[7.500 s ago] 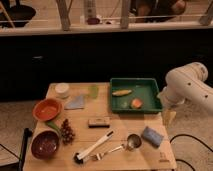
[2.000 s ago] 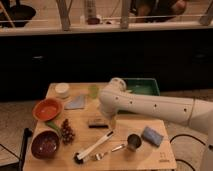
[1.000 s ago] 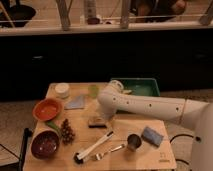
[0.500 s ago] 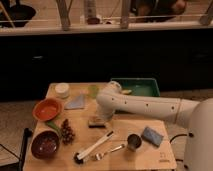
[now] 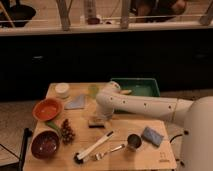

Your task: Wipe purple bowl with eraser

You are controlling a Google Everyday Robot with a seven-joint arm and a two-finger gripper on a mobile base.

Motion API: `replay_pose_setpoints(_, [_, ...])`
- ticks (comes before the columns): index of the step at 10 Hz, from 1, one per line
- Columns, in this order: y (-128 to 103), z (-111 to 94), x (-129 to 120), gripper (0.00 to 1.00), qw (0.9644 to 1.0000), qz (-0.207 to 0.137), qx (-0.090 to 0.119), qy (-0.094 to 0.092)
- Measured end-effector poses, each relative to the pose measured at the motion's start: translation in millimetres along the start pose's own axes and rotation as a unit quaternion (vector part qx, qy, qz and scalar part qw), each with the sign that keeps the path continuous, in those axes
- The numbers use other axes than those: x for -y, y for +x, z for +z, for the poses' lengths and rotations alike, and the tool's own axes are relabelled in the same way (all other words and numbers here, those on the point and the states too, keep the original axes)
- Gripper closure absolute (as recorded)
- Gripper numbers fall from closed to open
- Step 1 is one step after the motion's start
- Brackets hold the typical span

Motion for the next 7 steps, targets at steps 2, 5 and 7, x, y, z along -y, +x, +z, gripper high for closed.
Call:
replay_pose_setpoints(2, [1.8, 1.9, -0.7, 0.20, 1.0000, 0.003, 0.001, -0.004])
replay_pose_setpoints(5, [1.2, 6.4, 1.9, 0.20, 1.0000, 0.006, 0.004, -0.005])
replay_pose_setpoints(7, [1.7, 9.0, 1.9, 0.20, 0.9999, 0.010, 0.006, -0.007])
